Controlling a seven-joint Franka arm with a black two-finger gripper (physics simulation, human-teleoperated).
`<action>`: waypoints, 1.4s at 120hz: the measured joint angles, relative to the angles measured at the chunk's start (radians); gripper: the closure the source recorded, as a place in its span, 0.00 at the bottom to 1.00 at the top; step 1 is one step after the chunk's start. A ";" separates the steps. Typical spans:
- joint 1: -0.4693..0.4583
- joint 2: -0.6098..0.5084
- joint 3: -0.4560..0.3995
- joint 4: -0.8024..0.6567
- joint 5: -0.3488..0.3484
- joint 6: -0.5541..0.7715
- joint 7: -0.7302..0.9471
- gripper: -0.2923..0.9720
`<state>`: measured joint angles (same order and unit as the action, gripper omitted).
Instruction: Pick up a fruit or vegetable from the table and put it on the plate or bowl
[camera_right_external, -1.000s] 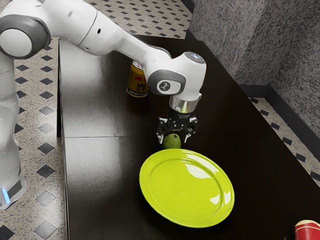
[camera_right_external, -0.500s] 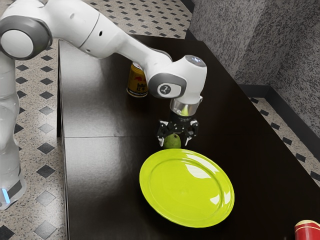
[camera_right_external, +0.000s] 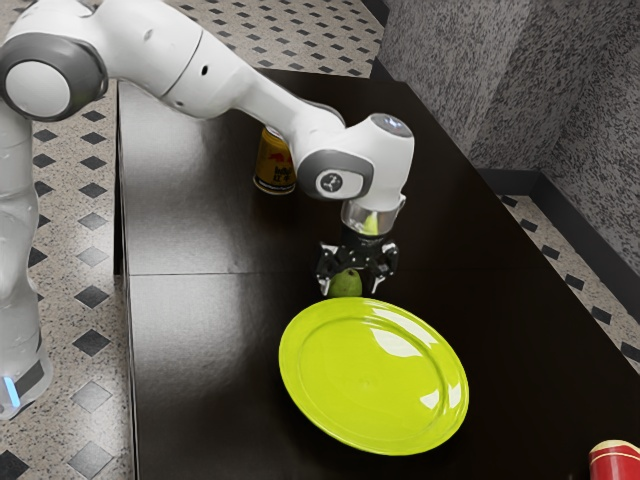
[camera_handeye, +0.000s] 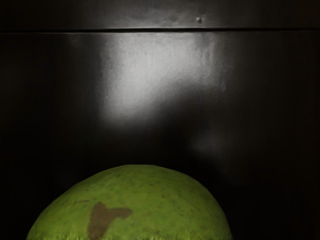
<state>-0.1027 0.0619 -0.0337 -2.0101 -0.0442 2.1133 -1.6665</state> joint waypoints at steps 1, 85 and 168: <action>0.000 0.000 0.000 0.000 0.000 0.000 0.000 0.23; -0.003 -0.002 -0.001 0.001 -0.003 -0.001 0.013 0.69; -0.001 -0.202 -0.066 0.030 0.000 -0.152 0.044 0.77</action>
<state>-0.1033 -0.1398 -0.0999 -1.9801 -0.0443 1.9610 -1.6224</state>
